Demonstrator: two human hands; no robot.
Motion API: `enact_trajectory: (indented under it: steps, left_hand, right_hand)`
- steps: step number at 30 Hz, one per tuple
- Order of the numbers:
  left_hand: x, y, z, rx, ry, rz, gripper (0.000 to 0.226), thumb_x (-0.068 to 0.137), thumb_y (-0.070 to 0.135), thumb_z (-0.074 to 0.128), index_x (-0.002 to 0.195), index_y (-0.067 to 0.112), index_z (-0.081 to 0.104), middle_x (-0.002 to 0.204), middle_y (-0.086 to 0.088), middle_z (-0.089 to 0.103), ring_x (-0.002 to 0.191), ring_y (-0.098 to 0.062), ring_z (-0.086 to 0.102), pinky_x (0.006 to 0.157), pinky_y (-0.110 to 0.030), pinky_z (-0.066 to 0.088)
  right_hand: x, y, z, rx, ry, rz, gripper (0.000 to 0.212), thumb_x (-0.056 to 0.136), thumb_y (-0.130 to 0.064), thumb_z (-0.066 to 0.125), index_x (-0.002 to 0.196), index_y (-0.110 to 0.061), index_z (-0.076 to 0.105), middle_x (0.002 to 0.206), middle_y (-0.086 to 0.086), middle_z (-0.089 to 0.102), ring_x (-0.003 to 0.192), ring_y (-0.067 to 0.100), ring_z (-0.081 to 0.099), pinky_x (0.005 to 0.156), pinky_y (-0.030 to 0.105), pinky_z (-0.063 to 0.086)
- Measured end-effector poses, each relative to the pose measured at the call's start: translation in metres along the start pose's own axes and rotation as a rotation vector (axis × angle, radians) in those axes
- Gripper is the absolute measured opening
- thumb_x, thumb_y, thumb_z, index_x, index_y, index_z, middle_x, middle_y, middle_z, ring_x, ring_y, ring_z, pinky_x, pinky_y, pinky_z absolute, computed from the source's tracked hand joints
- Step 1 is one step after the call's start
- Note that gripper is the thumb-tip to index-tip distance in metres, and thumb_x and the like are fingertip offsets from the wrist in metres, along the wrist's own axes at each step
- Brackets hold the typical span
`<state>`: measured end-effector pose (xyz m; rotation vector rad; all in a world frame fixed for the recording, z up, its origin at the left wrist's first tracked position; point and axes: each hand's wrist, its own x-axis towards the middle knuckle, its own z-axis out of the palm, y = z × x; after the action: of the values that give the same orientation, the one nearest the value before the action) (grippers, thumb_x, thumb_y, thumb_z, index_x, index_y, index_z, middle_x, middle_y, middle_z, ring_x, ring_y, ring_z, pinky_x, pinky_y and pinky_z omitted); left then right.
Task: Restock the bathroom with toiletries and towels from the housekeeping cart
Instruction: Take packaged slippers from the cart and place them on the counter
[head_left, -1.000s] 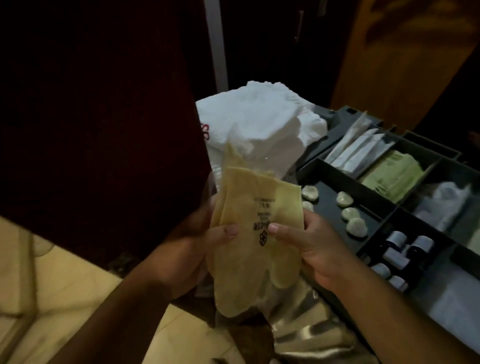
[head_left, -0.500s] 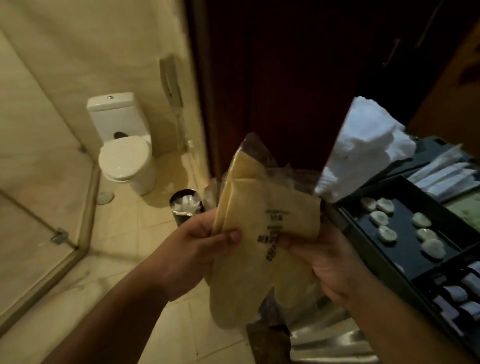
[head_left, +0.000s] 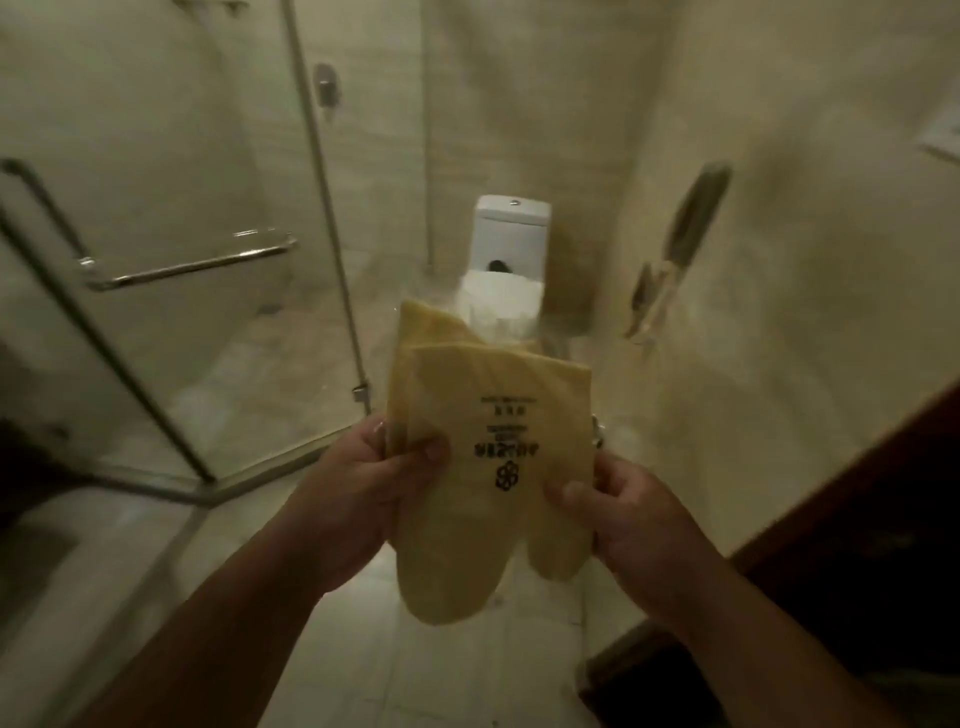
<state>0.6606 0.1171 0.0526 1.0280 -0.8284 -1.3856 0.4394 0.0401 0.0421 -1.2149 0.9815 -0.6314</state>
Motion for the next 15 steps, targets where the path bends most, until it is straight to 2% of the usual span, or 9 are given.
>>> enact_trajectory:
  steps: [3, 9, 15]
  left_hand:
    - [-0.026, 0.017, -0.048, -0.014, 0.185, 0.061, 0.034, 0.093, 0.007, 0.057, 0.127, 0.004, 0.058, 0.121, -0.021, 0.069, 0.110, -0.040, 0.067, 0.081, -0.050, 0.059]
    - [-0.092, 0.044, -0.135, -0.144, 0.464, 0.240, 0.032, 0.094, 0.009, 0.059, 0.126, 0.010, 0.062, 0.124, -0.019, 0.068, 0.113, -0.038, 0.066, 0.088, -0.051, 0.058]
    - [-0.149, 0.054, -0.195, -0.158, 0.849, 0.331, 0.038, 0.088, 0.009, 0.061, 0.126, 0.009, 0.062, 0.117, -0.016, 0.072, 0.109, -0.035, 0.069, 0.080, -0.043, 0.060]
  right_hand:
    - [0.036, -0.019, 0.057, -0.076, -0.158, -0.022, 0.028, 0.087, -0.017, 0.070, 0.114, -0.010, 0.069, 0.105, 0.007, 0.077, 0.097, 0.026, 0.074, 0.091, 0.054, 0.057]
    - [0.094, -0.042, 0.187, -0.107, -0.545, -0.014, 0.044, 0.083, -0.022, 0.075, 0.122, -0.005, 0.063, 0.116, 0.013, 0.072, 0.109, 0.033, 0.069, 0.094, 0.057, 0.054]
    - [0.120, -0.037, 0.304, -0.138, -0.823, 0.028, 0.033, 0.082, -0.013, 0.070, 0.112, -0.001, 0.067, 0.108, 0.015, 0.074, 0.102, 0.033, 0.071, 0.082, 0.048, 0.059]
